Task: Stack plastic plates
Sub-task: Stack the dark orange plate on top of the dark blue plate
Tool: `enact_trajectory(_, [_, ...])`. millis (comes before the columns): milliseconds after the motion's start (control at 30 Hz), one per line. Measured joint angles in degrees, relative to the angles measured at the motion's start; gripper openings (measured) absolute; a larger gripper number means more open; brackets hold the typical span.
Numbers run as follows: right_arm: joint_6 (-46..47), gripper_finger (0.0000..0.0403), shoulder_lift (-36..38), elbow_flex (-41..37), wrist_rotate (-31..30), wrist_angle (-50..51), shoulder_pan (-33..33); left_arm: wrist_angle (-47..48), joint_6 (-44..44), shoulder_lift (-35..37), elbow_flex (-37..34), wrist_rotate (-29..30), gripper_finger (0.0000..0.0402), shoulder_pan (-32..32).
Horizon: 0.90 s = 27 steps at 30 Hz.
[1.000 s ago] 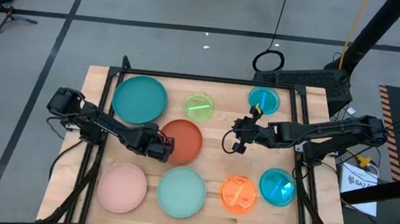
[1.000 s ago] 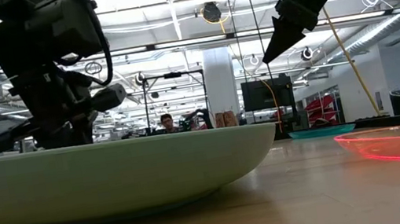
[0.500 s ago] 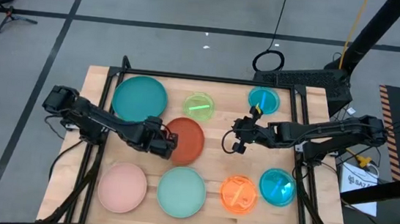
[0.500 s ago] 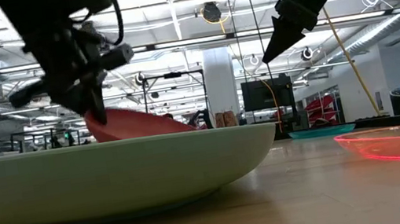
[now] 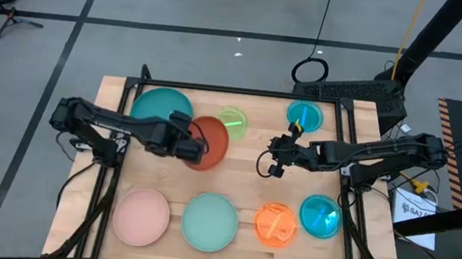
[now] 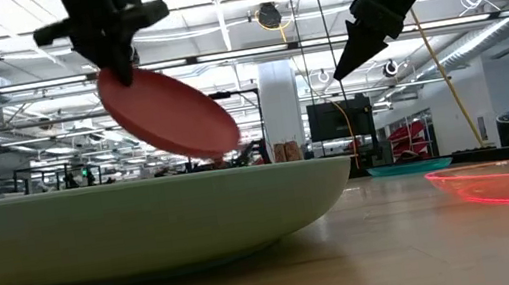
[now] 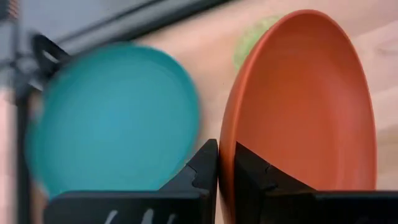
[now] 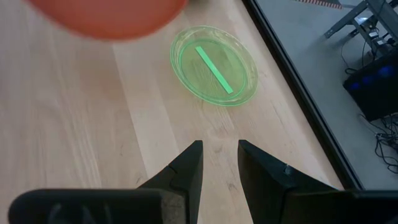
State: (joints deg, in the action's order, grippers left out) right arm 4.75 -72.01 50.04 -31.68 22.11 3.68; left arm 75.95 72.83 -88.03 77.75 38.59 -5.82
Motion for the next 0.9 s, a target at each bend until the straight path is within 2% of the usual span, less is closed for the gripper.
enact_trajectory(200, [0.1, 0.0093, 0.0, 0.0, 0.0, 0.0, 0.0, 9.8, -6.7, 1.3, 3.9, 2.4, 0.0035, 5.2])
enact_trajectory(633, [0.1, 0.0093, 0.0, 0.0, 0.2, -0.6, 0.0, 9.9, -19.6, 12.1, -1.9, 3.3, 0.0035, 20.0])
enact_trajectory(900, [0.1, 0.0093, 0.0, 0.0, 0.2, -0.7, 0.0, 4.3, -27.1, 16.2, -9.1, -1.1, 0.0035, 27.3])
